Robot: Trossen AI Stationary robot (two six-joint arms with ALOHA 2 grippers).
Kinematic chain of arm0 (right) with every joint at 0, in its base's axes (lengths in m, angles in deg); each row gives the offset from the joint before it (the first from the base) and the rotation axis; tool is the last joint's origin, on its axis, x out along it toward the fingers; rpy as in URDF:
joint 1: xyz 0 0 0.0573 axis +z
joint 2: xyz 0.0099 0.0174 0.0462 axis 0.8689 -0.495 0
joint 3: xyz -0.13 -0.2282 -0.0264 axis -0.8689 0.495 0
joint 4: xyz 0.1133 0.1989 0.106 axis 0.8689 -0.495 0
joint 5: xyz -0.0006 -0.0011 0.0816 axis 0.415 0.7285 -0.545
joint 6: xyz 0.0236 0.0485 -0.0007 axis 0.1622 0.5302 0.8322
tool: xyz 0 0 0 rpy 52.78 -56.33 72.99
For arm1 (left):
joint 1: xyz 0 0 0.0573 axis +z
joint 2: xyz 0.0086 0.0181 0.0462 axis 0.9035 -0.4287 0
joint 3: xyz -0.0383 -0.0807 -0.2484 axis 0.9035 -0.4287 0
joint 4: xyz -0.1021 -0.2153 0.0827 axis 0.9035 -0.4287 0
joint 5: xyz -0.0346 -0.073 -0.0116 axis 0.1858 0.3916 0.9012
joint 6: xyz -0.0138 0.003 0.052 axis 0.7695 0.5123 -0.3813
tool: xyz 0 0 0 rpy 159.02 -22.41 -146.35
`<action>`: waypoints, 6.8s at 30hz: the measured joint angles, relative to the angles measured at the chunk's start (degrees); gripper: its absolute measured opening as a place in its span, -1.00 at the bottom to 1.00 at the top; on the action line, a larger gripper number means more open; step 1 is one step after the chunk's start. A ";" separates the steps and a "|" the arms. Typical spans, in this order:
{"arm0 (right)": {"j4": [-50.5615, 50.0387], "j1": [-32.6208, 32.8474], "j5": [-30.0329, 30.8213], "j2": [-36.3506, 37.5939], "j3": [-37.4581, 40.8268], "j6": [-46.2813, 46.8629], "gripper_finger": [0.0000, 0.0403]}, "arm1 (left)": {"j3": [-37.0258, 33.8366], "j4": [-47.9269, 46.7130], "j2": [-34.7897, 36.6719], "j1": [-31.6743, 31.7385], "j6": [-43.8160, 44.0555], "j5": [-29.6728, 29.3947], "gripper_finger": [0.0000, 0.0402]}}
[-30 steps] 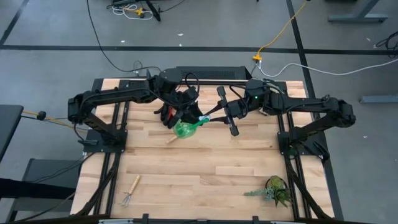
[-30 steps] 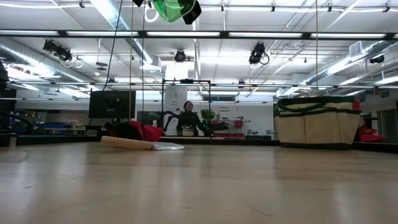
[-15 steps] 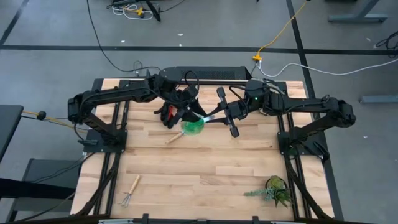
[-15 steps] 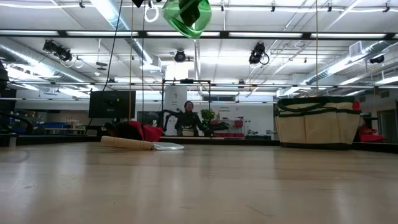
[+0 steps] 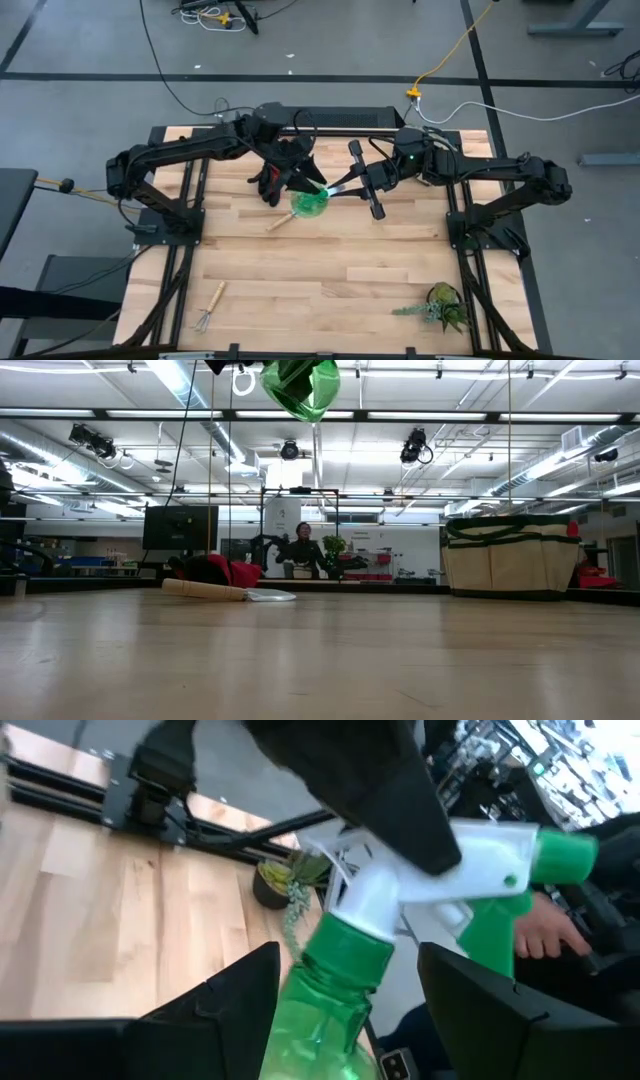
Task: Pick & Place Garden tools in Gardening bag
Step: Put the green spray bottle into the gardening bag
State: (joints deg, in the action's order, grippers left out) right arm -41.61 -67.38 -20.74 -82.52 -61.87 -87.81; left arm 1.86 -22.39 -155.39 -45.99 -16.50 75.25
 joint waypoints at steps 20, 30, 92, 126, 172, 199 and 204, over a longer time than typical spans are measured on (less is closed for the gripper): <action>-0.95 -0.10 -0.20 0.00 0.00 4.14 -0.69 | -0.02 -1.02 7.59 8.38 -1.81 -6.91 0.23; -3.16 -0.50 14.69 0.00 0.02 10.46 -0.69 | -0.02 -1.03 8.94 8.16 -6.13 -15.36 0.23; -33.14 -2.66 64.12 21.69 0.00 27.24 -0.69 | -0.07 -6.48 20.50 6.28 -14.21 -36.14 -0.93; -49.35 -25.13 59.12 21.77 2.85 31.47 -0.69 | -0.07 -6.54 20.48 6.28 -14.01 -36.30 -0.98; -15.77 -33.09 52.13 21.66 30.12 30.02 -0.72 | -0.07 -6.51 20.48 6.28 -14.00 -36.30 -0.94; -24.91 -37.75 50.60 21.68 22.56 38.63 -0.72 | -0.04 -6.51 20.48 6.27 -13.64 -36.10 -0.92; -25.08 -39.09 48.80 21.68 22.25 39.00 -0.72 | -0.04 -6.51 20.48 6.26 -13.66 -36.10 -0.96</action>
State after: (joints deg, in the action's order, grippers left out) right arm -66.69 -106.47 28.06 -60.84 -39.62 -48.81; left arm 1.82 -28.90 -134.91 -39.73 -30.16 39.15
